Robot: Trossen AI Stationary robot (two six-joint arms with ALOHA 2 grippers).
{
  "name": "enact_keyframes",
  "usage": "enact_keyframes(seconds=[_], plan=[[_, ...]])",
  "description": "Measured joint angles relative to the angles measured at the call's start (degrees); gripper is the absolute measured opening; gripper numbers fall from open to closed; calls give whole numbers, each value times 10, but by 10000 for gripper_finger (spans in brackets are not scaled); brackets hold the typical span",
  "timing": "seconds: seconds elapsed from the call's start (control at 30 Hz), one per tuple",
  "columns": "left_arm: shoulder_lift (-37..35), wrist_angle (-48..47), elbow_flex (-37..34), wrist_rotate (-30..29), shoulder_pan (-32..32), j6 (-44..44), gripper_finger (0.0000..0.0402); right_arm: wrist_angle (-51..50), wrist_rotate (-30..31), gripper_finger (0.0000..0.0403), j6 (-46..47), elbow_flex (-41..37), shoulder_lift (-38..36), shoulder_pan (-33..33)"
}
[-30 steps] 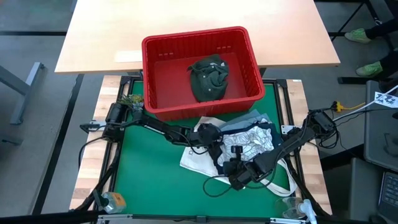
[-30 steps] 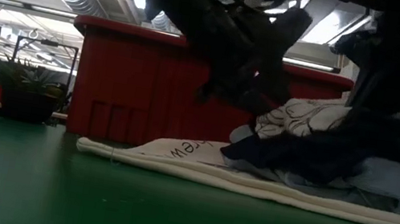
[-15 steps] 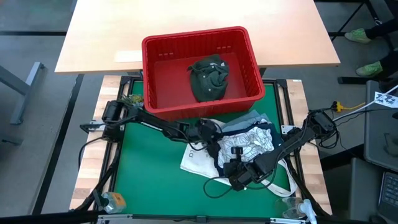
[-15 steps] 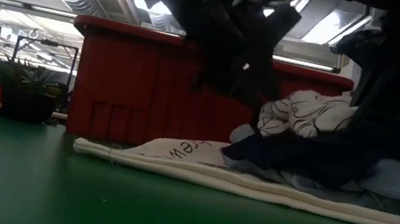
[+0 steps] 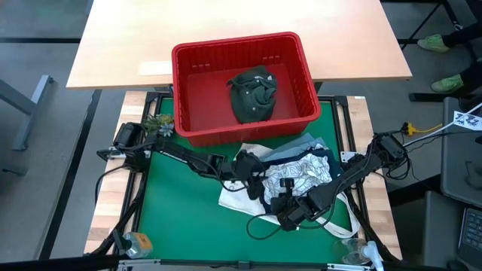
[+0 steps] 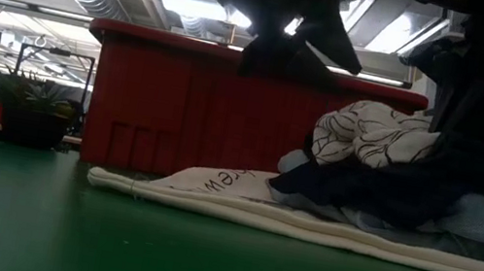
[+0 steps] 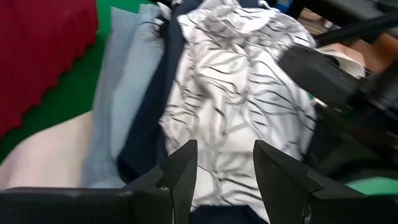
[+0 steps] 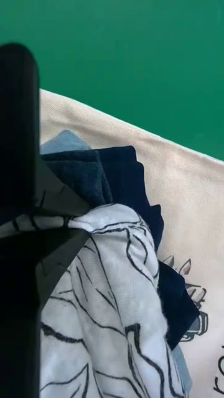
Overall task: Fold laundry
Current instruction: Fold the patterned white shirt
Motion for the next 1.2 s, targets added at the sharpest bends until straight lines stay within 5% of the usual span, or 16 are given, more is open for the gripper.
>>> enact_keyframes(seconds=[0.33, 0.47, 0.63, 0.83, 1.2], plan=[[0, 0, 0, -1, -32, 0, 151, -1, -8, 155, 0, 0, -2, 0], [0, 1, 0, -2, -48, -2, 151, -55, -59, 188, 0, 22, -13, 0], [4, 29, 0, -23, -73, -18, 151, -192, -86, 193, 0, 117, -19, 1], [25, 131, 1, -71, -99, 1, 151, -295, -33, 194, -2, 217, -21, 10], [75, 196, 1, -75, -98, 11, 151, -421, 87, 193, 42, 151, -89, -5]])
